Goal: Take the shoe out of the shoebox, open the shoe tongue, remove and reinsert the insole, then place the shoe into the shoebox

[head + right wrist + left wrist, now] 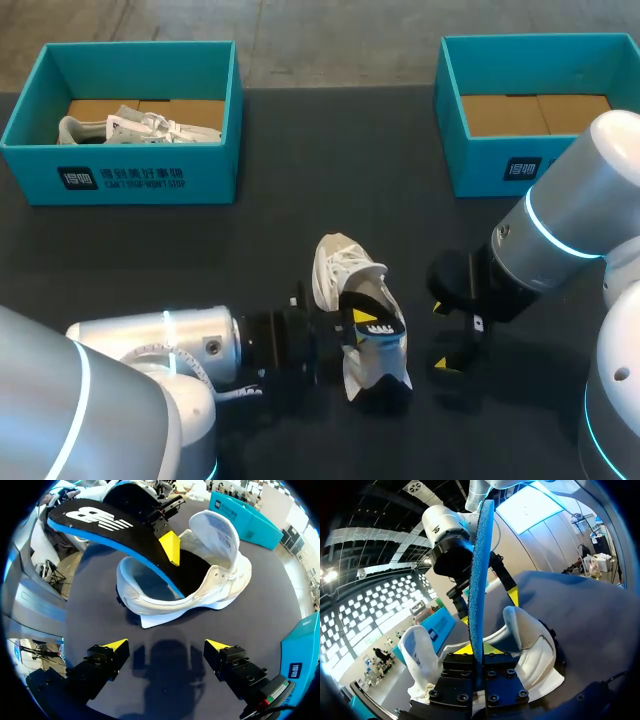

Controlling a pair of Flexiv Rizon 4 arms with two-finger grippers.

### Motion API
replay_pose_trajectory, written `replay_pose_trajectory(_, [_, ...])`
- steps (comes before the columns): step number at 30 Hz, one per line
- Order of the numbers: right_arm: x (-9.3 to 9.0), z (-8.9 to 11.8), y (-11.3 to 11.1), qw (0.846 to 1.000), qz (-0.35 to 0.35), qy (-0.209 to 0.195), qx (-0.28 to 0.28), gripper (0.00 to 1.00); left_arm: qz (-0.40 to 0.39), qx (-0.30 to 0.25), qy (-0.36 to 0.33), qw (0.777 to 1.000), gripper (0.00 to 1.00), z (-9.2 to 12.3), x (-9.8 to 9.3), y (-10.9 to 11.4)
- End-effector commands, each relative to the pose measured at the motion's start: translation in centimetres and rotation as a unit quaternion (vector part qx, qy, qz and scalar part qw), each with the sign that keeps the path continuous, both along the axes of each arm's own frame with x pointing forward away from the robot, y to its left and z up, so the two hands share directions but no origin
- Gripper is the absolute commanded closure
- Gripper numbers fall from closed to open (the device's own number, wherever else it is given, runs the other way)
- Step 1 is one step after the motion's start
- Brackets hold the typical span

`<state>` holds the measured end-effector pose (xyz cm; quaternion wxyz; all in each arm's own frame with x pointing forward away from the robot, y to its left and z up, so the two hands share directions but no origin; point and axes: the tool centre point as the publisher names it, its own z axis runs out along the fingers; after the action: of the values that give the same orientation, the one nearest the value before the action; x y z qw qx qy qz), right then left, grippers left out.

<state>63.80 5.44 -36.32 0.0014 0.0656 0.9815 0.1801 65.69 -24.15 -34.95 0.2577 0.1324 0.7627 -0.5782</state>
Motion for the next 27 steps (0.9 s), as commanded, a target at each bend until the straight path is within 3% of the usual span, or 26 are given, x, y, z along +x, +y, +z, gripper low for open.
replay_pose_trajectory(1, [-0.1,0.0,0.0,1.000,0.000,-0.001,-0.001,0.00,-0.003,0.006,0.001,1.000,1.00,-0.2,0.8,-0.3])
replay_pose_trajectory(20, [-0.1,0.0,0.0,1.000,0.000,-0.001,-0.001,0.00,-0.029,-0.002,0.008,1.000,1.00,0.1,-1.2,0.5])
replay_pose_trajectory(22, [-0.1,0.0,0.0,1.000,0.000,-0.001,-0.001,0.00,-0.030,-0.002,0.007,1.000,0.89,0.2,-1.3,0.6])
replay_pose_trajectory(27, [-0.1,0.0,0.0,1.000,0.000,-0.001,-0.001,0.00,-0.030,-0.005,0.001,1.000,0.75,0.5,-1.5,0.9])
